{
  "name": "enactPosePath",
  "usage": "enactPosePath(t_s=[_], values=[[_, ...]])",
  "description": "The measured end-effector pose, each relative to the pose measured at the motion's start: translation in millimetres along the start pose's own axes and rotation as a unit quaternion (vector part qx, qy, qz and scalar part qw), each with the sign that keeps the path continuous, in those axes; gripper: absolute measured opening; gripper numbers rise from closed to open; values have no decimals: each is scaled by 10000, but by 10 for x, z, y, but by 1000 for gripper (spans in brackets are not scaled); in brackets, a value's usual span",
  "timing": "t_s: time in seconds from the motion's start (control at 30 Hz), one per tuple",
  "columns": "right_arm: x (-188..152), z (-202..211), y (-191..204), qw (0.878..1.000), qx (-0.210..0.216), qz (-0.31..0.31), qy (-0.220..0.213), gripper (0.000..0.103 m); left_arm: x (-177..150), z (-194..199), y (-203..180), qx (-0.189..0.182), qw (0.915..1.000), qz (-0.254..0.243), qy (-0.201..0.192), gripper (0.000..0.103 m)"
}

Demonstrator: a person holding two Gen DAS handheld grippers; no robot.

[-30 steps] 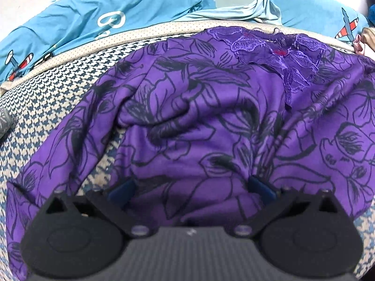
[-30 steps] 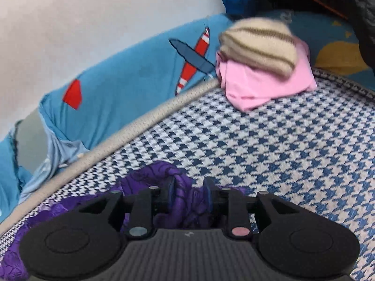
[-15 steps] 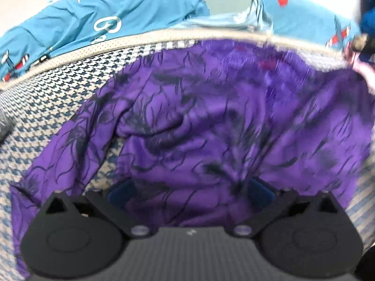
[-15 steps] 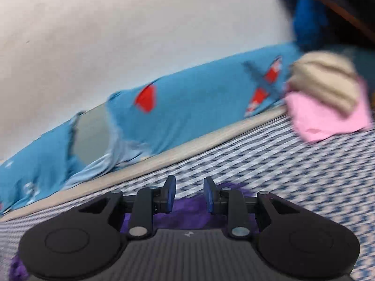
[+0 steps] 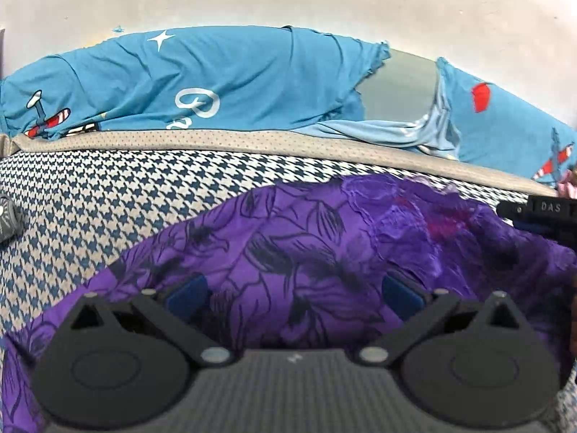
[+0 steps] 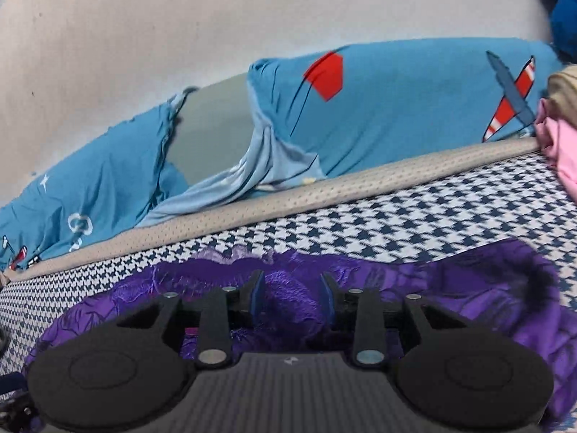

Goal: Fold clothes
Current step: 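Lift the lace edge with the right gripper while the left gripper presses the garment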

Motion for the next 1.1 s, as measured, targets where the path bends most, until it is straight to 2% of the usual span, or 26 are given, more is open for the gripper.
enactPosePath(t_s=[0.13, 0.37, 0.47, 0.53, 0.57, 0.7, 0.77, 0.97, 1.1], values=[[-14, -105, 44, 9999, -117, 28, 20, 34, -43, -200, 50, 158, 9997, 82, 162, 103], [-6, -270, 129, 9995, -285, 143, -11, 37, -180, -462, 155, 590, 9954, 158, 732, 103], [-38, -371, 143, 9992, -304, 214, 125, 37, -232, -462, 172, 692, 9945, 102, 782, 103], [-65, -426, 144, 9992, -203, 241, 251, 30, -268, -456, 195, 776, 9935, 114, 821, 103], [-79, -442, 149, 9990, -200, 276, 282, 22, -280, -456, 224, 815, 9929, 172, 847, 103], [-113, -454, 139, 9987, -183, 334, 324, 9, -299, -427, 416, 681, 9903, 762, 941, 103], [-108, -405, 123, 9989, -88, 322, 337, 8, -305, -404, 481, 634, 9886, 966, 963, 103], [-100, -124, 130, 9970, 325, 645, 276, 7, -325, -308, 533, 499, 9880, 1133, 925, 103], [-170, 117, 169, 9919, 712, 1020, 261, 7, -279, -246, 509, 529, 9903, 1045, 751, 103]])
Point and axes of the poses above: each gripper's, at about its wrist camera, not at the fingertips, and z roughly against the way its jaws point, y to its left, x to its top, the point moved 1 cm from there along -z, roughly the way its jaws point, and after that the axes turned 11 degrees about -x, right-handed, at the moved point
